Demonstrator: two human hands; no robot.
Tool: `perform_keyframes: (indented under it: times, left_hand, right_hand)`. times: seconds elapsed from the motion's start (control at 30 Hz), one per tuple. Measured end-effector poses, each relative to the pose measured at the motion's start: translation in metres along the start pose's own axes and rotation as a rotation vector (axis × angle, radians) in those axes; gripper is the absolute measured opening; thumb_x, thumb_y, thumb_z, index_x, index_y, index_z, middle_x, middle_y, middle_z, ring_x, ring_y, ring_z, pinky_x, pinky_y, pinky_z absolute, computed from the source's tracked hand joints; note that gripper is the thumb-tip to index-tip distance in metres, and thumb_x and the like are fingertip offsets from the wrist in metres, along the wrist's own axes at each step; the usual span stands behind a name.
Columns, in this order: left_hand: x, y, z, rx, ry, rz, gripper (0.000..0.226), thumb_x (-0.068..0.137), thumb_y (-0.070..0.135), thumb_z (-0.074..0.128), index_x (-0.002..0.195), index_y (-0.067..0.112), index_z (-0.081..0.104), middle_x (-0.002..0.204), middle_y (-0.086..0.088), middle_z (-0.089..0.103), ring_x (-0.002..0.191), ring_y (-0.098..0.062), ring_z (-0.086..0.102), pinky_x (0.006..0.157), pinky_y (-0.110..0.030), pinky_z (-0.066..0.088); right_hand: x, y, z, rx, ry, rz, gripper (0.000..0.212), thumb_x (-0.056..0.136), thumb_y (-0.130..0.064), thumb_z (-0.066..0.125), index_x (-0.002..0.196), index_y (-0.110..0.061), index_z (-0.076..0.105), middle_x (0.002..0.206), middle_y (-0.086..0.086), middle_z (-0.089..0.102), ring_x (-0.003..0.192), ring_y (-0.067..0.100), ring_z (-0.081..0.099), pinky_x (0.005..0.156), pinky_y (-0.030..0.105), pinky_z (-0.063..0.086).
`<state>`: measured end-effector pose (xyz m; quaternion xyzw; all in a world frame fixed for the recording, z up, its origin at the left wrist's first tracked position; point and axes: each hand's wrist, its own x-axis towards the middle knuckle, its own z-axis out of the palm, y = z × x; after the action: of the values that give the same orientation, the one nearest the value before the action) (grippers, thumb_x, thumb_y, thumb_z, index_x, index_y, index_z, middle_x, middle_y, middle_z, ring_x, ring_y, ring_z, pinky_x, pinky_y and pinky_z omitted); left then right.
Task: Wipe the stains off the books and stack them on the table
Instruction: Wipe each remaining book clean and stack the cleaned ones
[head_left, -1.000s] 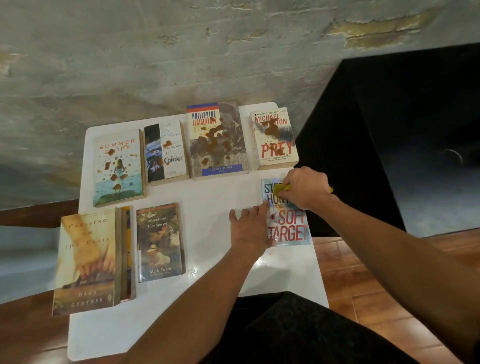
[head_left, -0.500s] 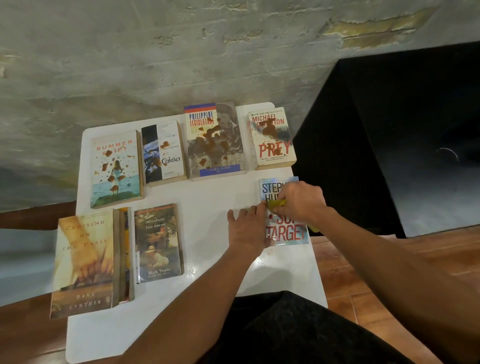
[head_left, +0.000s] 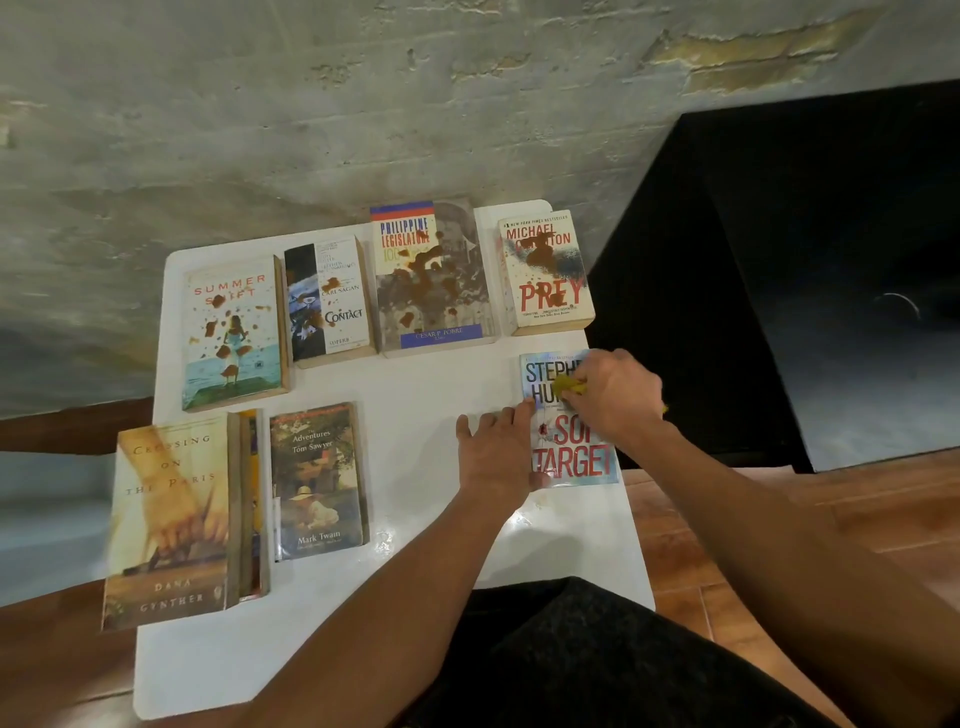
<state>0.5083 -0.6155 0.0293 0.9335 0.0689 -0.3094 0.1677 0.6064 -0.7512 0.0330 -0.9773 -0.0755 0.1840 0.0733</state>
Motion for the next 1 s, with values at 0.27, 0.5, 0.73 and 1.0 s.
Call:
perform_keyframes:
  times: [0.27,0.5,0.73,1.0]
  left_hand:
    - [-0.001,0.0,0.0,0.001,0.0,-0.001,0.091,0.085,0.057,0.07,0.153,0.027,0.019,0.147,-0.001,0.046,0.138,-0.026,0.042,0.12,-0.055,0.017]
    - [0.0,0.0,0.0,-0.013,0.003,0.004,0.092,0.084,0.058,0.07,0.154,0.027,0.019,0.148,0.0,0.045,0.139,-0.025,0.041,0.12,-0.055,0.016]
    - [-0.002,-0.002,0.0,-0.036,0.014,0.004,0.089,0.085,0.057,0.07,0.153,0.028,0.02,0.146,0.0,0.046,0.137,-0.024,0.043,0.121,-0.053,0.017]
    - [-0.005,-0.008,0.01,-0.151,0.099,0.0,0.094,0.081,0.056,0.075,0.153,0.032,0.019,0.143,0.003,0.05,0.134,-0.021,0.046,0.12,-0.046,0.028]
  right_hand:
    - [0.015,-0.018,-0.014,-0.137,0.022,0.031,0.028,0.087,-0.043,0.072,0.092,-0.022,0.055,0.084,-0.004,0.058,0.066,0.009,0.055,0.055,0.026,0.04]
    - [0.018,-0.023,-0.016,-0.092,-0.048,-0.041,0.029,0.09,-0.05,0.068,0.096,-0.022,0.062,0.083,-0.005,0.062,0.07,0.01,0.062,0.065,0.028,0.051]
    - [0.013,-0.005,-0.011,0.488,-0.054,0.022,0.017,0.092,-0.044,0.066,0.091,-0.028,0.063,0.096,-0.005,0.066,0.077,0.01,0.067,0.066,0.029,0.057]
    - [0.007,0.006,-0.004,0.404,0.013,-0.254,0.034,0.095,-0.022,0.066,0.128,-0.018,0.062,0.121,-0.013,0.049,0.109,0.005,0.047,0.091,0.017,0.041]
